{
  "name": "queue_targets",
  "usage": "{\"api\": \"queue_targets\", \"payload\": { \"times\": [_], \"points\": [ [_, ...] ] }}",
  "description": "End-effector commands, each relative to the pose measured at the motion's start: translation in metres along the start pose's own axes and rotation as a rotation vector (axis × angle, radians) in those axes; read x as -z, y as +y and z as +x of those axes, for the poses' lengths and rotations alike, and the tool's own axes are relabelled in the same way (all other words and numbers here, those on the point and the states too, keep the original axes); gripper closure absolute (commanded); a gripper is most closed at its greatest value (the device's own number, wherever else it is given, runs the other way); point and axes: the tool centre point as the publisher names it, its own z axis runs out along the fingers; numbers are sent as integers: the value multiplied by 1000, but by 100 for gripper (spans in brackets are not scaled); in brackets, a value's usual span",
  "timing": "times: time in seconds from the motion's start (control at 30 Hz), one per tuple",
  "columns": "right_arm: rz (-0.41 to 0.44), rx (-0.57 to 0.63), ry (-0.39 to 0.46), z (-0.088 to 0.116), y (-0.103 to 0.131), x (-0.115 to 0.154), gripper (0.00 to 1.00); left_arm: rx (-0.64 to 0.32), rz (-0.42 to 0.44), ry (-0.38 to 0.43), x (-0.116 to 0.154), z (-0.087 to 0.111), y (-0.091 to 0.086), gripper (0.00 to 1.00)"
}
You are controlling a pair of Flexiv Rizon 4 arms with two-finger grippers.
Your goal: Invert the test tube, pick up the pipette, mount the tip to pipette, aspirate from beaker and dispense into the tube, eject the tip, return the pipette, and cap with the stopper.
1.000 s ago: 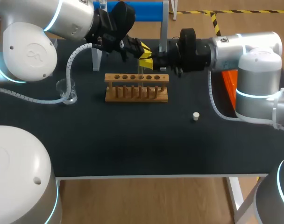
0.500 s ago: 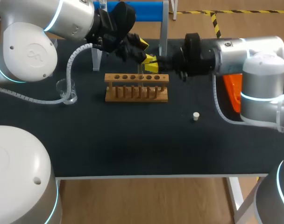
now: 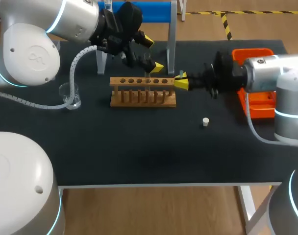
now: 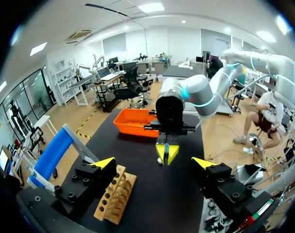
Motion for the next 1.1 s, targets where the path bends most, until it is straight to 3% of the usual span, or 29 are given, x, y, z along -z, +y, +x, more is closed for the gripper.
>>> {"api": "queue_targets", "payload": {
  "times": [0.03, 0.63, 1.1],
  "points": [
    [5, 1, -20, 8, 2, 2, 100, 2, -5, -1, 0, 0, -1, 0],
    [5, 1, -20, 8, 2, 2, 100, 2, -5, -1, 0, 0, -1, 0],
    [-37, -9, 20, 36, 7, 54, 100, 2, -5, -1, 0, 0, -1, 0]
  ]
}}
